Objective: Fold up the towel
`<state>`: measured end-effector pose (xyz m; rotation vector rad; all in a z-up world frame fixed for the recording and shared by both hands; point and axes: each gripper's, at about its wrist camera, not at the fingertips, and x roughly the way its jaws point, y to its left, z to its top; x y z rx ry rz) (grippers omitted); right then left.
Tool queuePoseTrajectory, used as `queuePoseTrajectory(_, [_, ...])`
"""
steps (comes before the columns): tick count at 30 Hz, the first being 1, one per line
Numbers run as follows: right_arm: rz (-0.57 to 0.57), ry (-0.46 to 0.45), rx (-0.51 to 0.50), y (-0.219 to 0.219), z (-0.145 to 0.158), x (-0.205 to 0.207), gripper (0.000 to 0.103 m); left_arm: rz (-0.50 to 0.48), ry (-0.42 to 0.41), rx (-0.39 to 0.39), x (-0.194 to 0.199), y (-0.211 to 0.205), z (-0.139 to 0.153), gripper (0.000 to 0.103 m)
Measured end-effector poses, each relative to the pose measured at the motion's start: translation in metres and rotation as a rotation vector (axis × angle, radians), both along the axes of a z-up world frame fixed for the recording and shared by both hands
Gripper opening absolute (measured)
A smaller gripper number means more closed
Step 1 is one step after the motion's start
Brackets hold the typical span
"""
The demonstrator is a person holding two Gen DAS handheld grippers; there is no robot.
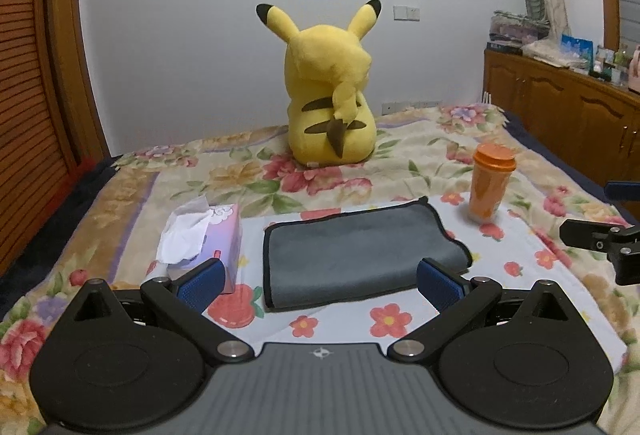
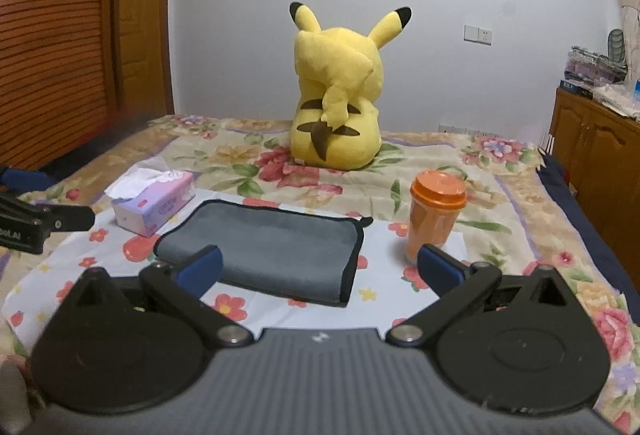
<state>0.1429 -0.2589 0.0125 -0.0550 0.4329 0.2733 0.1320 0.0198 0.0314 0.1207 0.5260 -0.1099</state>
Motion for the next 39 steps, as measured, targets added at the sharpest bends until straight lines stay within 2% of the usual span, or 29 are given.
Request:
queuePoseTrajectory(15, [-0.002, -0.008, 0.027, -0.004, 0.009, -0.037, 0.103, -0.02, -0.003, 0.016, -0.046, -0.016, 0.007, 0.103])
queuePoseTrajectory(18, [0.0, -0.004, 0.035, -0.004, 0.007, -0.043, 0.103, -0.022, 0.0, 0.034, -0.055, -0.018, 0.001, 0.103])
queuePoseTrajectory(28, [0.002, 0.017, 0.058, -0.006, -0.006, -0.063, 0.103, -0.012, 0.045, 0.022, -0.077, -0.017, -0.025, 0.103])
queuePoseTrajectory(39, [-0.033, 0.059, 0.074, -0.013, -0.027, -0.076, 0.103, -0.016, 0.082, -0.02, -0.089, -0.033, -0.047, 0.103])
